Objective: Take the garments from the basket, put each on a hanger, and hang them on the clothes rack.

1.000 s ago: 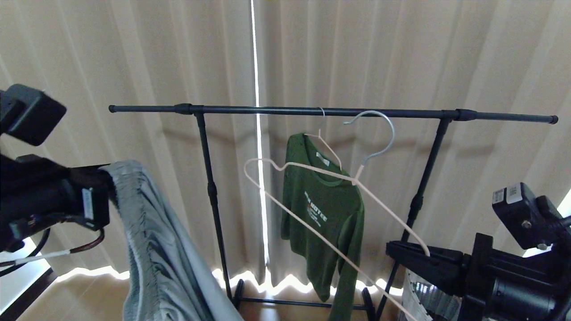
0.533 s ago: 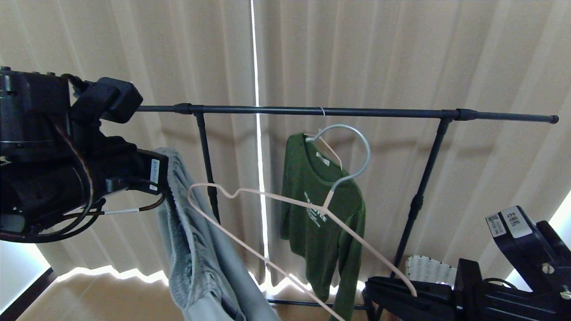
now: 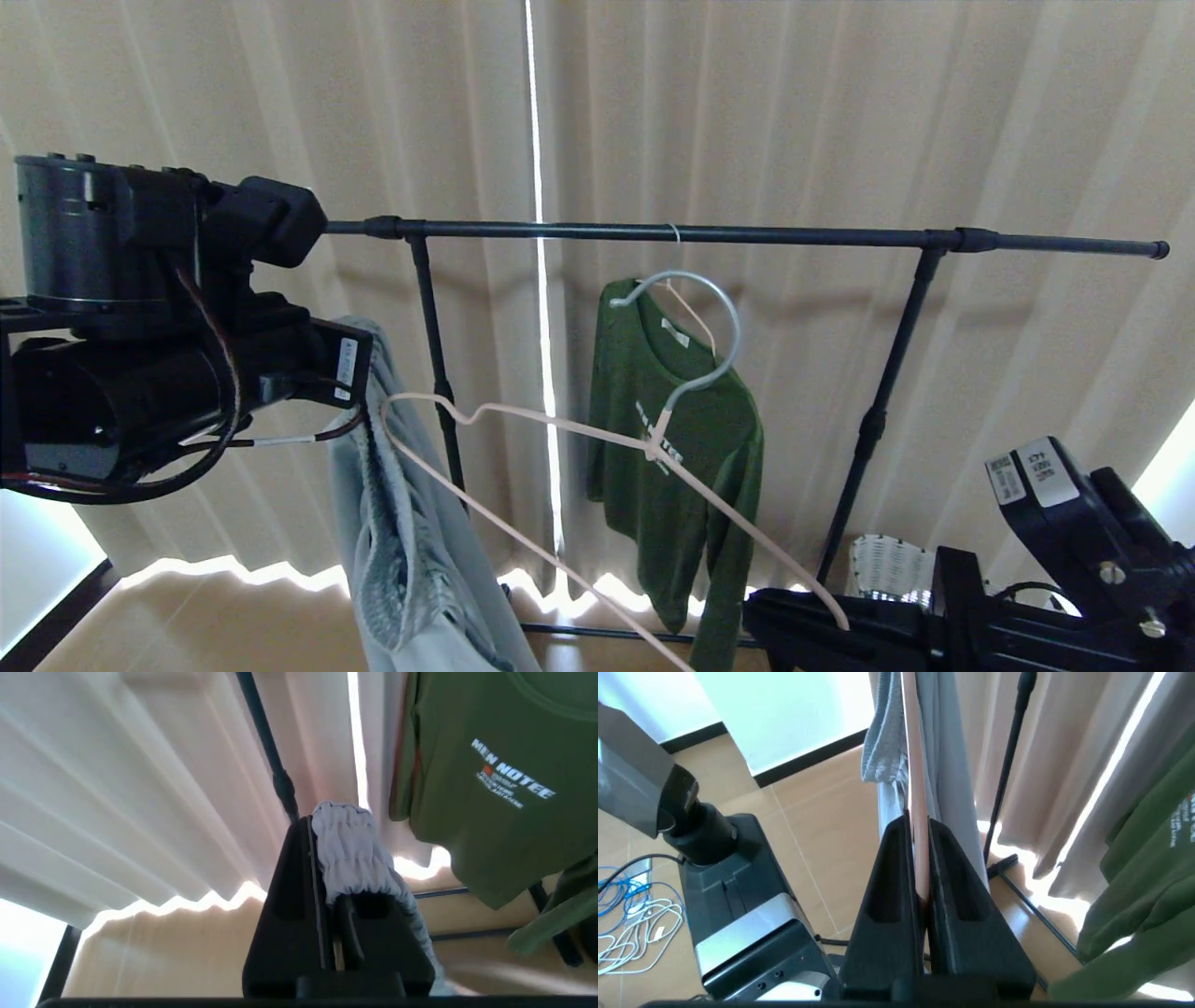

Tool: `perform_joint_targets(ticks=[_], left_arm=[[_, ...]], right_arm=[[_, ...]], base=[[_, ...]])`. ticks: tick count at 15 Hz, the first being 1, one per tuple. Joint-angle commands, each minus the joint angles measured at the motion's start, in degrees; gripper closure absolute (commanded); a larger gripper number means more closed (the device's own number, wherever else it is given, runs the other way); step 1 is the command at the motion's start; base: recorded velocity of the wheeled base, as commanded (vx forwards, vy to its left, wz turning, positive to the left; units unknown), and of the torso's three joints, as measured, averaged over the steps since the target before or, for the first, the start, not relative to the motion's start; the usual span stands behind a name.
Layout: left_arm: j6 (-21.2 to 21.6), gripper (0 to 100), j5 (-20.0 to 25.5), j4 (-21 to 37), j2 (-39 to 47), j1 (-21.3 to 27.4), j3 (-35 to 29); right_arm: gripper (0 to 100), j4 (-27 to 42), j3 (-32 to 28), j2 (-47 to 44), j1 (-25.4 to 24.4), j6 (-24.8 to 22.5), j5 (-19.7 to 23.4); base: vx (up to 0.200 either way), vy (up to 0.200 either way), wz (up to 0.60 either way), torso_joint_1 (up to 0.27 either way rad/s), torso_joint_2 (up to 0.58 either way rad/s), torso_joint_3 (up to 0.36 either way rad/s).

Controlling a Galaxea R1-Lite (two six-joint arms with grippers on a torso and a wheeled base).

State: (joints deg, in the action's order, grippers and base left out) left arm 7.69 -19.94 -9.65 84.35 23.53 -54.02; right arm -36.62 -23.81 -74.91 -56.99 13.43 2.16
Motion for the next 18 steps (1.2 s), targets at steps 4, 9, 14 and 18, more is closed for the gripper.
perform_joint_targets(ticks=[4,9,14,18], left_arm=[[0.31,100,-0.18,-0.01,-0.15,-0.06,0.4],[0.48,100,-0.18,-0.01,-0.06,-0.15,1.99],[0.48,100,-0.18,-0.01,-0.32,-0.15,2.16],[1.8,100,-1.15,0.25,-1.91,-0.24,2.86]], right_arm=[[100,-0.03,-0.01,0.56,-1.81,0.1,0.04],[100,-0.03,0.17,0.29,-3.83,0.1,0.13],[100,-0.03,-0.8,-1.99,-4.36,0.01,-0.05],[100,-0.03,-3.26,-6.56,-1.9,0.01,-0.75]], base=[[0.0,0.0,0.0,0.0,0.0,0.0],[0.0,0.0,0.0,0.0,0.0,0.0],[0.0,0.0,0.0,0.0,0.0,0.0],[0.0,0.0,0.0,0.0,0.0,0.0]])
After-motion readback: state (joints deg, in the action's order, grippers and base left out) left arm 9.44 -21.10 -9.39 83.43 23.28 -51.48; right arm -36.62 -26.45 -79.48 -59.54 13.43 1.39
